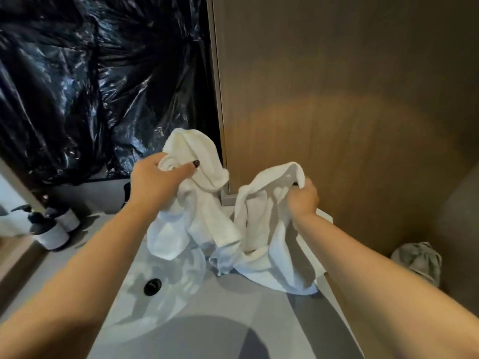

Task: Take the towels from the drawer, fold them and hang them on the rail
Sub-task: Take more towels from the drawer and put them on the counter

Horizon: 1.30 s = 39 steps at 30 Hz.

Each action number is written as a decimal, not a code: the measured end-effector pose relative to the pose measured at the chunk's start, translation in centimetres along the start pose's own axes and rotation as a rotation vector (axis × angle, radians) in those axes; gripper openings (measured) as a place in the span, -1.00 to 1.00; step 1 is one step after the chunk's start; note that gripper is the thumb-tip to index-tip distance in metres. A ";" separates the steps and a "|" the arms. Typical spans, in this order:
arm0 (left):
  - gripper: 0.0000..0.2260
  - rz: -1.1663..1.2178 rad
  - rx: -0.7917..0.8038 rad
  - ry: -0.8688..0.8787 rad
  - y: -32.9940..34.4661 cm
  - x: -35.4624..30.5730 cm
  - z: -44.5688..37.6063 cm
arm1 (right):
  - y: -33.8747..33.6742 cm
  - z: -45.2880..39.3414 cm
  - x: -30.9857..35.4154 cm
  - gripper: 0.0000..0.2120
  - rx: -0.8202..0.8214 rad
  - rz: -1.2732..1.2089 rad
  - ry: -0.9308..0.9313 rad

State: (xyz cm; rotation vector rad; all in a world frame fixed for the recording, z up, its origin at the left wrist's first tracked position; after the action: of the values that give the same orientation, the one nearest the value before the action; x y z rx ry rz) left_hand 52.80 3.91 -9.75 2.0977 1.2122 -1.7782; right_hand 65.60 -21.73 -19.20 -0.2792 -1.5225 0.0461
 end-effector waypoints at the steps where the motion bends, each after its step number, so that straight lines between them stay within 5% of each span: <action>1: -0.65 0.013 -0.050 0.014 -0.9 -0.5 -0.2 | 0.2 1.0 0.8 -0.58 -0.008 -0.042 -0.139; 4: -0.74 0.002 -0.126 0.107 -2.8 -2.5 -0.2 | 3.2 4.4 0.1 -0.48 0.301 0.196 -0.478; 7: -0.78 -0.084 -0.133 0.245 -3.3 -4.2 0.8 | 7.1 6.2 -4.8 -0.46 0.631 0.816 -0.351; 10: -0.66 -0.181 -0.151 0.323 -3.0 -4.0 2.1 | 9.1 7.5 -9.8 -0.34 0.676 1.164 -0.246; 13: -0.68 -0.217 -0.108 0.321 -2.6 -2.2 3.3 | 10.5 6.8 -11.5 -0.31 0.651 1.235 -0.280; 16: -0.70 -0.202 -0.068 0.255 -2.3 -0.5 4.0 | 10.8 4.9 -10.1 -0.24 0.836 1.201 -0.111; 19: -0.72 -0.161 -0.026 0.219 -1.6 0.0 4.6 | 9.0 3.8 -7.6 -0.34 0.976 0.879 -0.072; 23: -0.85 0.079 0.016 0.143 -0.7 -2.0 3.9 | 3.5 4.6 -3.7 -0.67 0.591 -0.174 0.246; 26: -0.85 0.282 0.102 0.161 0.9 -4.4 3.3 | 0.2 6.0 -0.8 -0.44 0.860 -0.550 0.466; 28: -0.83 0.365 0.134 0.169 2.3 -5.7 3.3 | -1.4 7.4 1.7 -0.42 1.024 -0.600 0.409; 30: -0.71 0.420 0.167 0.167 3.8 -6.7 3.3 | -2.6 8.1 4.1 -0.63 0.983 -0.559 0.256; 35: -0.37 0.669 0.269 -0.071 4.9 -7.3 2.2 | -6.7 6.2 7.8 -0.62 0.443 -0.279 -0.041; 39: -0.74 0.590 0.298 -0.087 5.0 -5.8 1.8 | -10.0 4.9 10.7 -0.76 0.239 -0.031 -0.258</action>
State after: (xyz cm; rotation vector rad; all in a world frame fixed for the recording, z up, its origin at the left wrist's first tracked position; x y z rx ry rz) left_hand 54.74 -3.23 -7.04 2.1805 0.2565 -1.8003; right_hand 59.93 -28.48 -6.49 -0.0593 -1.7586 0.2455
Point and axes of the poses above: each hand's wrist, its own z-axis away from the middle knuckle, its own y-axis out of the palm, x = y × z, the point moved 2 cm from there along -z, towards the middle knuckle, and after that the axes turned 4 degrees about x, right-handed, at the moved point
